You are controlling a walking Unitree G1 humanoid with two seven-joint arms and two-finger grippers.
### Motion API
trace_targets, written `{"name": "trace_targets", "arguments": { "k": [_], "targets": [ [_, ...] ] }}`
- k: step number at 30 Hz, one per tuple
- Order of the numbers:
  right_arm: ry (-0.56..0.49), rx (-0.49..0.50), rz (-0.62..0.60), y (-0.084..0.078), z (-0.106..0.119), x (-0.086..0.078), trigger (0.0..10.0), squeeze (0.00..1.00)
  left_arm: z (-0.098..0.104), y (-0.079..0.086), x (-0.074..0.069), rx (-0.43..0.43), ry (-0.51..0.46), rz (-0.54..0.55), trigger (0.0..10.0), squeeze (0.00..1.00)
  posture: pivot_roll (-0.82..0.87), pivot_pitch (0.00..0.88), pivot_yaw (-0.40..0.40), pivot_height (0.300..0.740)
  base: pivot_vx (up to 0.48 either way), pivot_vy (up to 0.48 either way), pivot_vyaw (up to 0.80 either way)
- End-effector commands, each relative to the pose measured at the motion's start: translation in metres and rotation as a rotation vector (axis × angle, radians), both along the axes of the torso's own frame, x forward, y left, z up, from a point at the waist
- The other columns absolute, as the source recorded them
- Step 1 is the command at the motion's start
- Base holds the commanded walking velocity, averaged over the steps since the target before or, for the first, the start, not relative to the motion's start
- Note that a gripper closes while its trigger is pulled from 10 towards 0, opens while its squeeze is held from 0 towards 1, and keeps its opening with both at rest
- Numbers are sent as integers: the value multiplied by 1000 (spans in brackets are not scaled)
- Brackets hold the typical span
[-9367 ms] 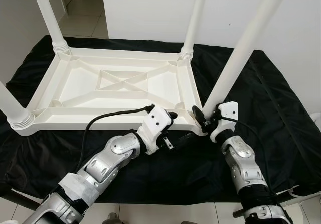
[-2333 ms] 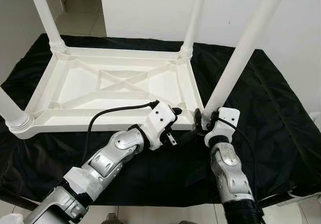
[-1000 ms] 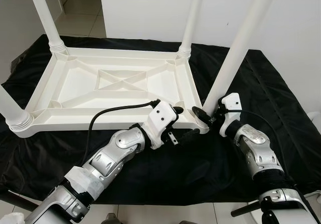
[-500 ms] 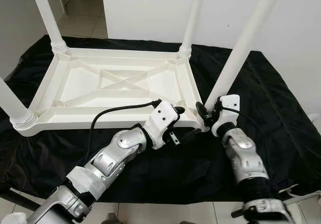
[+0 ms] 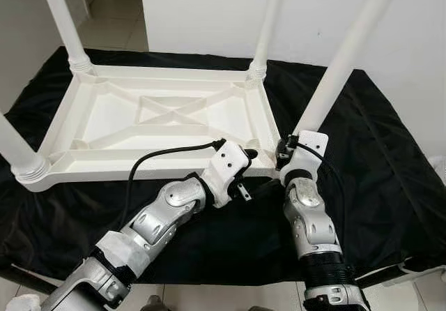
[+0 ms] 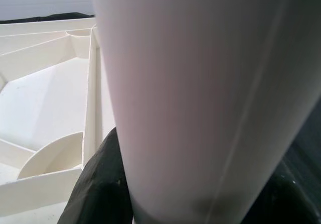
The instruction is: Building children table
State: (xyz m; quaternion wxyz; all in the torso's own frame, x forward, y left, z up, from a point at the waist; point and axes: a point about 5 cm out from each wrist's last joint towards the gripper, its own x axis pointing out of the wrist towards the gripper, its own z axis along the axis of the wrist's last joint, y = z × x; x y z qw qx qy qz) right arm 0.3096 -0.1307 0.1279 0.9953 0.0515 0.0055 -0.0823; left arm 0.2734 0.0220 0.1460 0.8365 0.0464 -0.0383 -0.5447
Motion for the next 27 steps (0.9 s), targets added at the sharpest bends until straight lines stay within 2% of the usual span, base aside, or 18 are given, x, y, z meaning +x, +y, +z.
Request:
{"name": "trace_targets", "arguments": {
  "k": [1,2,3,5,10,11,13,14,16,19,21,24,26,27],
  "targets": [
    [21,43,-2,-1,-3,-3,10000,0,2,-4,-11,35,-18,-245,10000,0,-4,0,-52,740,0,0,0],
    [21,43,-2,-1,-3,-3,10000,0,2,-4,-11,35,-18,-245,10000,0,-4,0,-52,740,0,0,0],
    [14,51,7,-3,-3,-4,10000,980,2,-4,-11,35,-17,-244,10000,0,-4,0,-53,740,0,0,0],
    [2,46,16,-5,-3,-6,10000,1000,2,-3,-11,35,-16,-244,10000,0,-3,0,-53,740,0,0,0],
    [-22,32,77,-17,-4,-15,10000,1000,1,-3,-11,35,-14,-243,10000,0,-5,0,-53,740,0,0,0],
    [-25,11,122,-23,-5,-20,10000,0,1,-2,-11,36,-13,-244,10000,0,-6,0,-51,740,0,0,0],
    [-26,-16,213,-34,-10,-27,10000,0,0,-2,-12,43,-13,-250,10000,0,-7,0,-50,740,0,0,0],
    [-28,-65,249,-41,-12,-30,10000,0,-1,-2,-13,45,-10,-255,10000,0,-8,0,-48,740,0,0,0],
    [-29,-99,270,-45,-13,-32,10000,0,-1,-2,-14,46,-8,-259,10000,0,-8,0,-48,740,0,0,0],
    [1,-158,410,-64,-20,-34,10000,0,-3,-2,-17,61,1,-282,10000,0,-11,0,-45,740,0,0,0],
    [1,-158,410,-64,-20,-34,10000,0,-3,-2,-17,61,1,-282,10000,0,-11,0,-45,740,0,0,0],
    [5,-216,496,-71,-19,-28,10000,0,-4,-3,-17,67,-4,-287,10000,0,-6,0,-45,740,0,0,0],
    [-5,-230,569,-68,-16,-19,10000,0,-4,-2,-15,70,-10,-279,10000,0,4,0,-48,740,0,0,0],
    [-5,-230,569,-68,-16,-19,10000,0,-4,-2,-15,70,-10,-279,10000,0,4,0,-48,740,0,0,0]
  ]
}}
